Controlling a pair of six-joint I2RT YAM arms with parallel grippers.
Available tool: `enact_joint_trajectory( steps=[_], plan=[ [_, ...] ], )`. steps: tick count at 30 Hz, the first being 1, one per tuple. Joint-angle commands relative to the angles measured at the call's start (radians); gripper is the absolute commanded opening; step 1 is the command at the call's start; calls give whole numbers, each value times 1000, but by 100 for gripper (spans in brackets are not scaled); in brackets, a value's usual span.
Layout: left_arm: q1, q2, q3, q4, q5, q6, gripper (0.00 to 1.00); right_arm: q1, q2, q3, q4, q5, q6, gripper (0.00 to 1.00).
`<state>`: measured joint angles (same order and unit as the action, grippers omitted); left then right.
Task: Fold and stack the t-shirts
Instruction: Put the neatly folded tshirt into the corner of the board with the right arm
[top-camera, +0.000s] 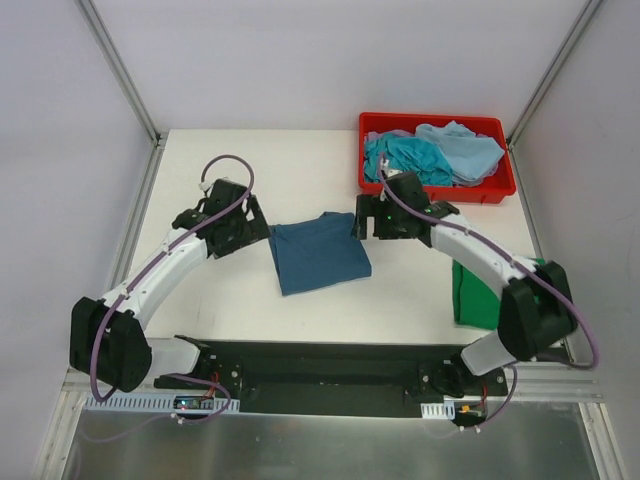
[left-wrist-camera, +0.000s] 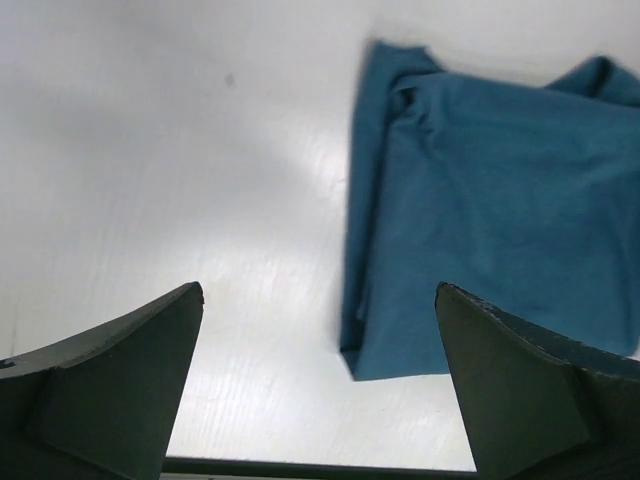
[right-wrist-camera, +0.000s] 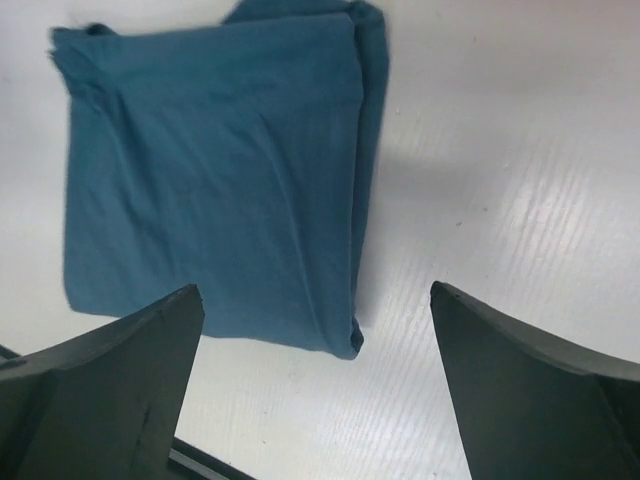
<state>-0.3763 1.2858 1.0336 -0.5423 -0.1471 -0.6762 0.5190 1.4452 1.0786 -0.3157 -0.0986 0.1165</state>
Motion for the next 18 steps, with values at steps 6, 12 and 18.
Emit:
enact_joint_trajectory(
  steps=[6,12,18],
  plan=[
    [37,-82,-135,-31,60,-39,99,78,375,271,-178,132,58,78],
    [39,-59,-130,-31,52,-40,99,137,484,290,-165,236,48,71],
    [42,-20,-115,-31,69,-39,99,231,531,285,-178,316,70,60]
  ],
)
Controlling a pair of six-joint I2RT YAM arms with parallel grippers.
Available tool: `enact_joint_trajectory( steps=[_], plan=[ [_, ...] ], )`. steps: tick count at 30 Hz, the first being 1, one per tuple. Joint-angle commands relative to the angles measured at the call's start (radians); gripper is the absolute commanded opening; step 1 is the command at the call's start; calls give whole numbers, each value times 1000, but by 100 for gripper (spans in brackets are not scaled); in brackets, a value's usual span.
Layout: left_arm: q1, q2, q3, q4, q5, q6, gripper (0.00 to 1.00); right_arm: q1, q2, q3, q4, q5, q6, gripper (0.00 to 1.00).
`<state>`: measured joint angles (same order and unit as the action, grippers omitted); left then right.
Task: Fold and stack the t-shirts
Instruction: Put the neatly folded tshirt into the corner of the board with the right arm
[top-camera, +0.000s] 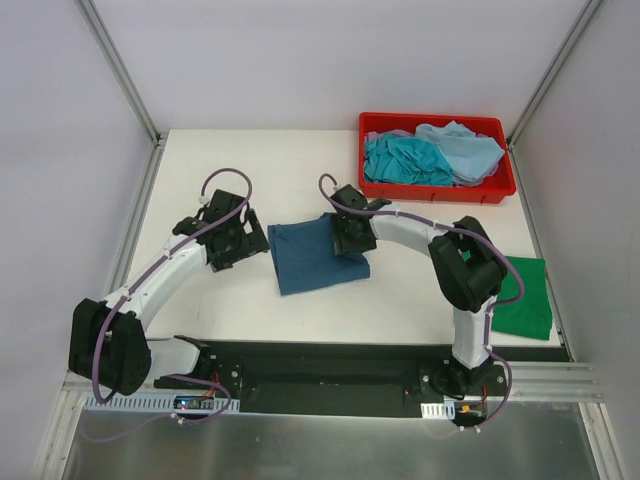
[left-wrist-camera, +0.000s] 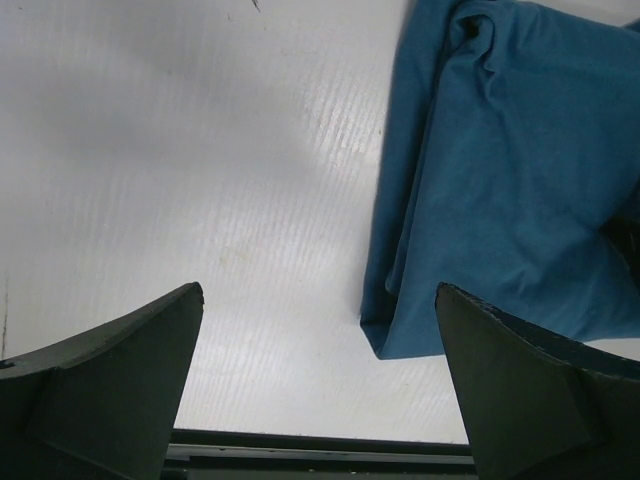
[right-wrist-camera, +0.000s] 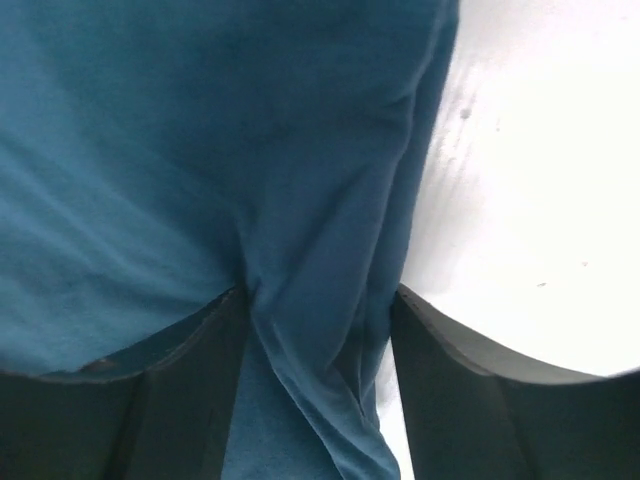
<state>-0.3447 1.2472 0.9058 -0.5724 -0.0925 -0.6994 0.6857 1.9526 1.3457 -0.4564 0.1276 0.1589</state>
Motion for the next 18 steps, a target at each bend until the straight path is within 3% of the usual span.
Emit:
enact_joint_trajectory(
  steps=[1,8,13,18],
  plan=[
    [12,23,13,-1,16,-15,99,74,29,12,-38,92,37,54],
    [16,38,18,-1,30,-14,99,132,72,-42,53,55,152,31],
    [18,12,-4,-3,23,-18,99,133,-46,-126,90,151,107,2],
    [18,-12,-12,0,7,-20,99,136,-237,-178,-28,418,-30,0]
  ],
)
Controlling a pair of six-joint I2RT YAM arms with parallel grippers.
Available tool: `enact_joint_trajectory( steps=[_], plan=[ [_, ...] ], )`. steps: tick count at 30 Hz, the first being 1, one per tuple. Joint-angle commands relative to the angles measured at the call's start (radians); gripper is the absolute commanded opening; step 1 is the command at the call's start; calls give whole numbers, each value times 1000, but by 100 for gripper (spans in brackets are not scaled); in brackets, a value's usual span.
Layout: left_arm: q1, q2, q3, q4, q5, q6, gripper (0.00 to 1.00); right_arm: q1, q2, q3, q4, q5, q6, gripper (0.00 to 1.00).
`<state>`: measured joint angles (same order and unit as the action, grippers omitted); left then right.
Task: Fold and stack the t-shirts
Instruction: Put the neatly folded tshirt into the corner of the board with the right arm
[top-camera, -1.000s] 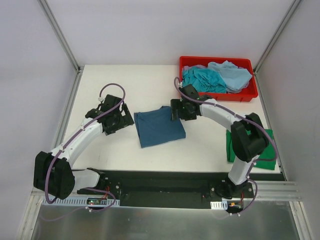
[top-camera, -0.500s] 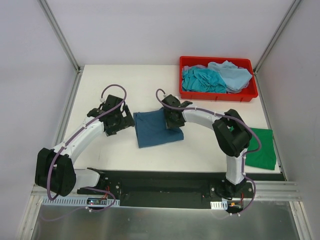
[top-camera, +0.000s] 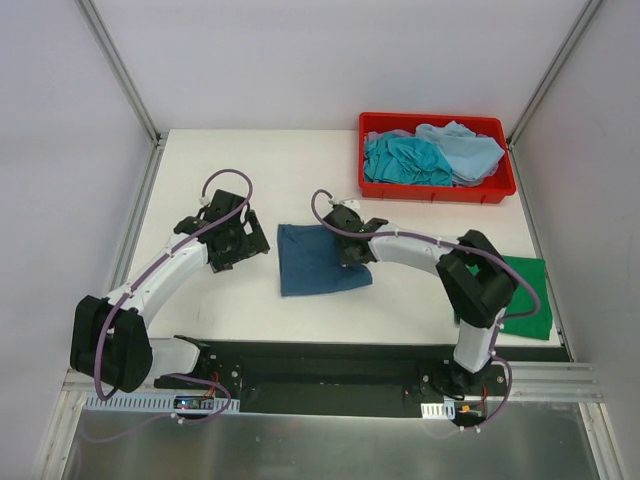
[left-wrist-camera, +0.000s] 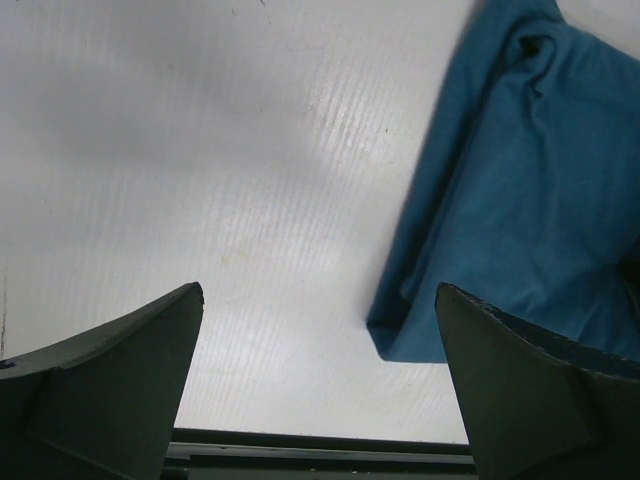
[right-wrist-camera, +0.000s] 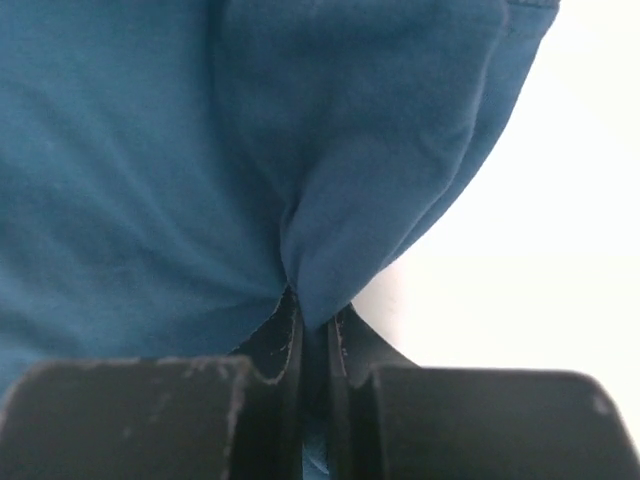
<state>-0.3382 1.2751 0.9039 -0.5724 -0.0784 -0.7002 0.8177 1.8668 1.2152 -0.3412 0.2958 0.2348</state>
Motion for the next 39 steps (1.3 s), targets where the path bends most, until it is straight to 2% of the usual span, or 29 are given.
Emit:
enact_joint_trajectory(
  steps=[1,5,9,14,17,20,22,29,39],
  plan=[
    [11,-43,-10,0,-14,-21,99,6,-190,-65,-175,306,-126,0],
    [11,-30,-4,-1,-21,-18,99,8,-331,-144,-290,527,-144,0],
    [11,-3,12,-1,-14,-12,99,9,-464,-230,-377,646,-181,0],
    [18,3,24,-1,-9,-9,99,-6,-627,-341,-395,752,-313,0],
    [21,-6,26,-1,-17,-5,99,-47,-725,-379,-391,753,-397,0],
    [28,-17,24,-3,-24,-5,99,-142,-832,-393,-363,653,-472,0],
    [33,-23,26,-3,-27,-5,99,-190,-888,-411,-332,646,-538,0],
    [50,-25,41,-12,-31,-2,99,-330,-997,-384,-321,588,-673,0],
    [65,7,43,-12,3,-19,99,-399,-1005,-243,-518,559,-637,0]
  ],
)
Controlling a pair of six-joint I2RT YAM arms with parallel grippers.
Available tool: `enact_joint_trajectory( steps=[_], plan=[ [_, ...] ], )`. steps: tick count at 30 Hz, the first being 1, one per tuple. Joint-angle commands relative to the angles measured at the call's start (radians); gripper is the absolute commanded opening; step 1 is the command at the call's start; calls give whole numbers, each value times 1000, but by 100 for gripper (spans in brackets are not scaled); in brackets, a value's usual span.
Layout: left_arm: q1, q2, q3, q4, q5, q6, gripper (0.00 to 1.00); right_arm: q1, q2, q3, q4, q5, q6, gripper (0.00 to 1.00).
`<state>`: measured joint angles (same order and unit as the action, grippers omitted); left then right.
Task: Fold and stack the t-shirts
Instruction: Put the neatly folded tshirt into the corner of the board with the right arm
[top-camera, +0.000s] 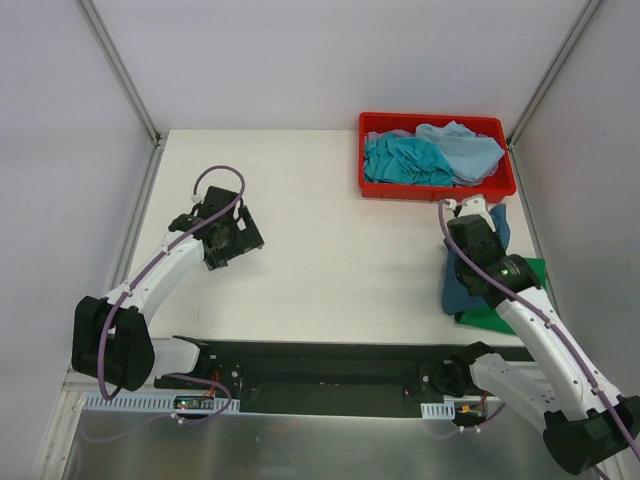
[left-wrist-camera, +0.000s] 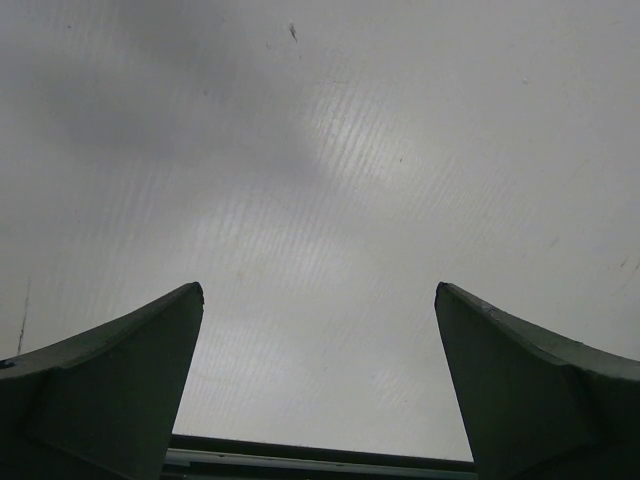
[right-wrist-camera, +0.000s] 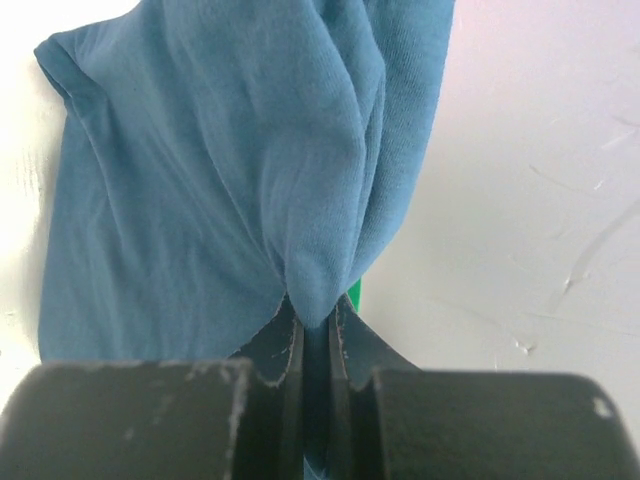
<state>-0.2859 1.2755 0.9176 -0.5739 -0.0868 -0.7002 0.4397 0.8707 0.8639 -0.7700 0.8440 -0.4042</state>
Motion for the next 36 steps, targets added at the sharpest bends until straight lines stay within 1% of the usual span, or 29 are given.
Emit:
enact_joint_trajectory(
  steps=[1,4,8,11,14,17,20,24,31,33,36],
  plan=[
    [13,18,30,-12,16,-18,99,-28,-10,125,-103,12,7,0],
    [13,35,32,-11,24,-19,99,-51,-21,173,-150,-22,2,0],
    [13,42,36,-12,12,-15,99,-96,-27,207,-198,-71,-48,0],
    [13,41,38,-9,4,-13,99,-174,-10,205,-201,-117,-73,0],
    [13,39,40,-7,-7,-10,99,-289,22,164,-172,-173,-88,0],
    [13,38,40,-4,-10,-9,99,-367,76,118,-109,-180,-105,0],
    [13,39,38,0,-5,-2,99,-415,119,71,1,-128,-143,0],
    [13,39,36,5,-10,2,99,-507,146,20,145,-112,-147,0],
    [14,33,32,19,-11,8,99,-568,129,-75,333,-154,-211,0],
    [13,27,30,20,-11,10,99,-569,120,-82,342,-180,-220,0],
    [11,27,29,20,-14,10,99,-567,36,-74,328,-265,-203,0]
  ],
)
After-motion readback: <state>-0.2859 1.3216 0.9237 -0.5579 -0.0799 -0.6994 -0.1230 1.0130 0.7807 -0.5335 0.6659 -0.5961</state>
